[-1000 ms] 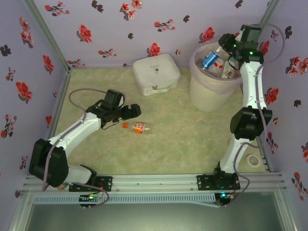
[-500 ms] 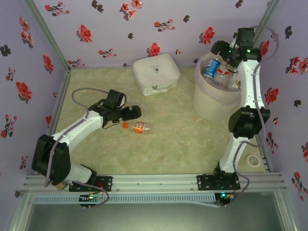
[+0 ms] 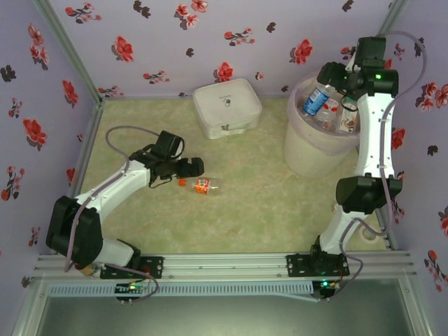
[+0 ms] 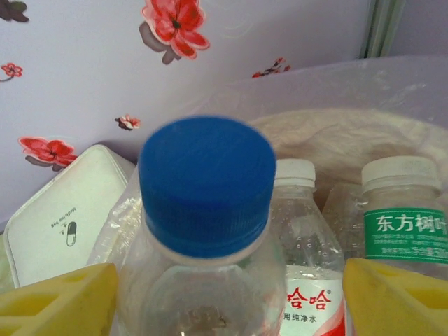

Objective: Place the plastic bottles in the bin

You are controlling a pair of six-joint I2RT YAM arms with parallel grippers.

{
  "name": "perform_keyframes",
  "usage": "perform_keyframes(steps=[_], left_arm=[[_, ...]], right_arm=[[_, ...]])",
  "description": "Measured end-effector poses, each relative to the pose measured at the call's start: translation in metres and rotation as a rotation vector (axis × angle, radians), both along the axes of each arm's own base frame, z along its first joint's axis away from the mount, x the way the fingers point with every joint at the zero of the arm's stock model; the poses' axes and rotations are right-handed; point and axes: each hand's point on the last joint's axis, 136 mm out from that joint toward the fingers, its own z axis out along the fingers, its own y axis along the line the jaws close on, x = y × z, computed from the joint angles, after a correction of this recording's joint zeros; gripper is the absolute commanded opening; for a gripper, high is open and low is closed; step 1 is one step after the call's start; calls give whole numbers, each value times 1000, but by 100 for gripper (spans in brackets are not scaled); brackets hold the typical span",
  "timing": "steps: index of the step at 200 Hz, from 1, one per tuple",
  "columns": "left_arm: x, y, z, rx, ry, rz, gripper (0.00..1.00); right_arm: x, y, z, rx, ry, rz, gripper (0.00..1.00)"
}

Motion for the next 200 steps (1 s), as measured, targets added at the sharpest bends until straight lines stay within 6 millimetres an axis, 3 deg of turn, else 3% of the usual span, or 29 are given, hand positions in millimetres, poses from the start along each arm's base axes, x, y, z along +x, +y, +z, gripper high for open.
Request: perform_keyframes(steps=[24, 44, 65, 143, 173, 200], left_arm=[[-3, -4, 1, 29, -7, -38, 100], [-4, -7, 0, 61, -12, -66, 100], [-5, -9, -1, 88, -19, -93, 100], [-1, -10, 5, 150, -53, -154, 100], [-2, -10, 4, 160, -49, -162, 100], [-2, -11, 3, 162, -48, -165, 100]], right_arm=[[8, 4, -16, 19, 34, 23, 95], [21, 5, -33, 29, 82, 36, 96], [31, 4, -38, 23, 93, 43, 98], [-5, -11, 22, -26, -13, -6, 99], [-10, -11, 31, -21, -36, -8, 86], [-7, -3, 15, 6, -4, 11, 69]])
